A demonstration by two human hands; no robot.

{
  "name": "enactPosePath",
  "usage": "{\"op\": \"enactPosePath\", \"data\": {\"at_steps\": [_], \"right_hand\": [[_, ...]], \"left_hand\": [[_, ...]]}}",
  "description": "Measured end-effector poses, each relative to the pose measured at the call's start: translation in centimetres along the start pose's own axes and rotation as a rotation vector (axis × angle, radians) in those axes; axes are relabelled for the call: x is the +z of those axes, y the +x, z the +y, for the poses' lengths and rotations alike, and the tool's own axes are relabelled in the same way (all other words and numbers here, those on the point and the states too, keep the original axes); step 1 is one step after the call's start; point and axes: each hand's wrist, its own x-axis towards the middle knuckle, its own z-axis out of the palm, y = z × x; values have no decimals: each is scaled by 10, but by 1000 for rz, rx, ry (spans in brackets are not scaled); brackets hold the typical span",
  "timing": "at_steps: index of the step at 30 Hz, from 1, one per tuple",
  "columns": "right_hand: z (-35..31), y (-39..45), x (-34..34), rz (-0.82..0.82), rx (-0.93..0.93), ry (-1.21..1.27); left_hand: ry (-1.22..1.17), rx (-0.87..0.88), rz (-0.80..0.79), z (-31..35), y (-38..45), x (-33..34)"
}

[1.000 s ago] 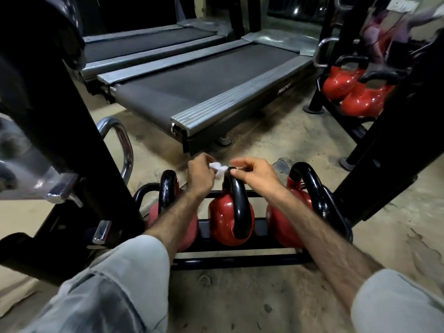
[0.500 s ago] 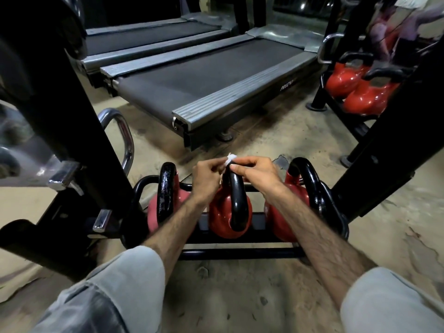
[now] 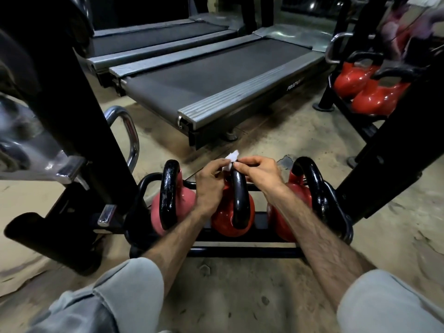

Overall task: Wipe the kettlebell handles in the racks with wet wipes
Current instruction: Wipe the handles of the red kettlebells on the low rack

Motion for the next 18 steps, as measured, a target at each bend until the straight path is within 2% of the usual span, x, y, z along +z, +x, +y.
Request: {"op": "enactPosePath", "data": {"at_steps": [3, 8, 11, 13, 18], "right_hand": [[-1, -2, 0, 19, 5, -3], [1, -6, 1, 7, 20, 48], [2, -9, 1, -2, 40, 63], [1, -10, 0, -9, 46, 76], [1, -12, 1, -10, 51, 125]], "left_hand": [[85, -42, -21, 2, 5, 0], [-112, -58, 26, 22, -14, -2], [-152, -101, 75, 21, -43, -3], [-213, -199, 121, 18, -54, 2], [-350, -571, 217, 16, -31, 27]]}}
